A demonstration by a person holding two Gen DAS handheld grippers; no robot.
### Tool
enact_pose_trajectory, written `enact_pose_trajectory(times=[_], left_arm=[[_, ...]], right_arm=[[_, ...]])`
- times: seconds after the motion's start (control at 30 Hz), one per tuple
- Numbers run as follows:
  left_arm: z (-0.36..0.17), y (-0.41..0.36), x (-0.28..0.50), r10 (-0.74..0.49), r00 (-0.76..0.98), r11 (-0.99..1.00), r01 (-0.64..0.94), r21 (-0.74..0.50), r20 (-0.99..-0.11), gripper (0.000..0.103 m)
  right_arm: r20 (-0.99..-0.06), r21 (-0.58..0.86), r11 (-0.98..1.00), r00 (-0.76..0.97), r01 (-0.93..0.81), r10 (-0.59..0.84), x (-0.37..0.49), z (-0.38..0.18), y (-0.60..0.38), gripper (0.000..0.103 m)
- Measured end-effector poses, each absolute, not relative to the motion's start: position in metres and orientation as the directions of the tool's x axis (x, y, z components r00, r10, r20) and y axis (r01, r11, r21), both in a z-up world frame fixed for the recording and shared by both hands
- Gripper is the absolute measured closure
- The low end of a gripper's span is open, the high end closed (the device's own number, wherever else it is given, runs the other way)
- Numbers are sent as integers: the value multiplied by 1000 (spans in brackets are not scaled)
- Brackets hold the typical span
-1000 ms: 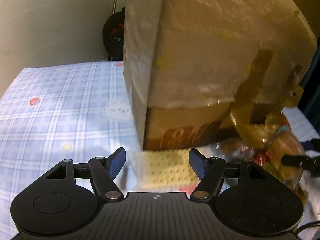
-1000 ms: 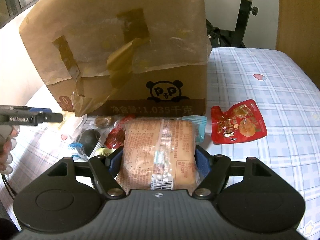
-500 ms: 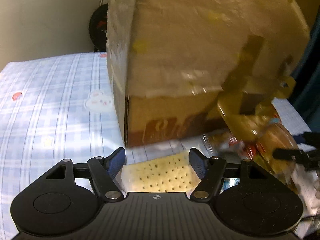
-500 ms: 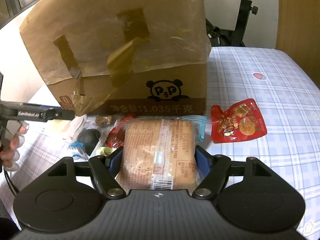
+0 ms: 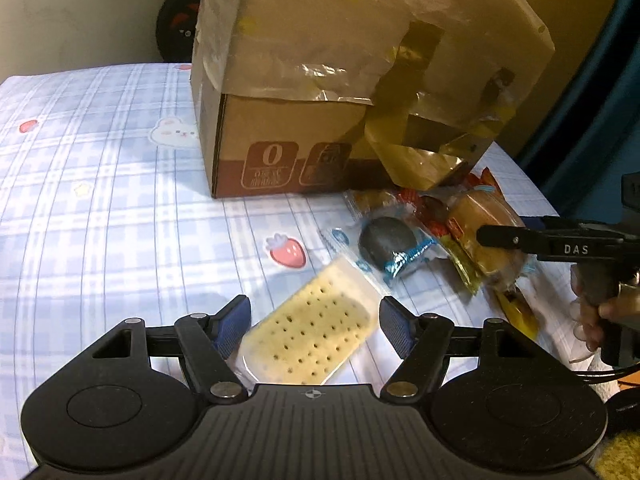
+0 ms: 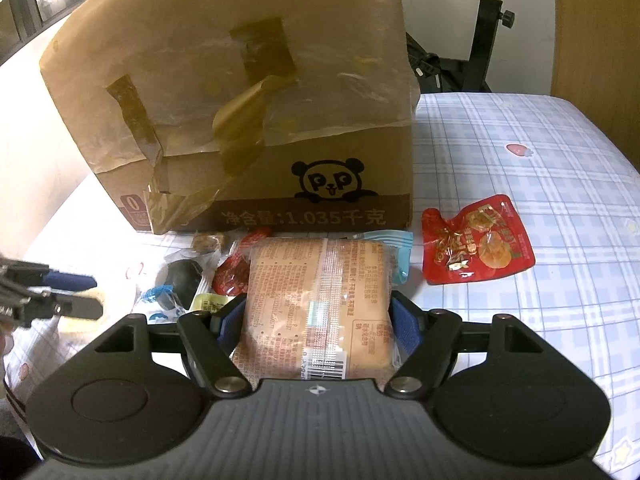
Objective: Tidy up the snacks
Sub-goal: 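Grasp the cracker packet with the left tool while the right tool grasps the wrapped bread loaf, then lift the cracker packet and bread loaf over the box and release both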
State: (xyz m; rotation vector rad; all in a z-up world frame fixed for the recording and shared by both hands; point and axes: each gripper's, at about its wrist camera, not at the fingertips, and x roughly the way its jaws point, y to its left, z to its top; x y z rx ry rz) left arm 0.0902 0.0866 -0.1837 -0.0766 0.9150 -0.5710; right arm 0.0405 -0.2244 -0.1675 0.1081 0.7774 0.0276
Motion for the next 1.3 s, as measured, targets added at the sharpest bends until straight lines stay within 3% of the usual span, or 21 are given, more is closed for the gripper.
enact_pose_trajectory(times=[0.13,0.43,0.6,0.8,1.1,1.3], left_arm=[[-183,85,80,-492,478,847,457,-273,-728,30],[-189,53,57,-334,563,855,518,8,-756,33],[-187,57,55,-306,604,908,418,-34,-736,43],[-173,81,41,-305,673,952,233,-198,-674,43],[-139,95,29,-297,739,953,188,-238,-605,43],[-96,88,20,-308,805,947,209,-243,-507,43]], right_arm=[[-698,107,994,713,15,65,40,-167,-225,28],[-698,106,994,713,14,64,40,-167,-224,28],[-697,105,994,715,13,64,40,-167,-224,28],[-689,95,995,722,6,62,39,-169,-222,28],[-667,131,991,739,-5,92,25,-160,-227,30],[-605,166,986,791,12,92,0,-133,-242,30]])
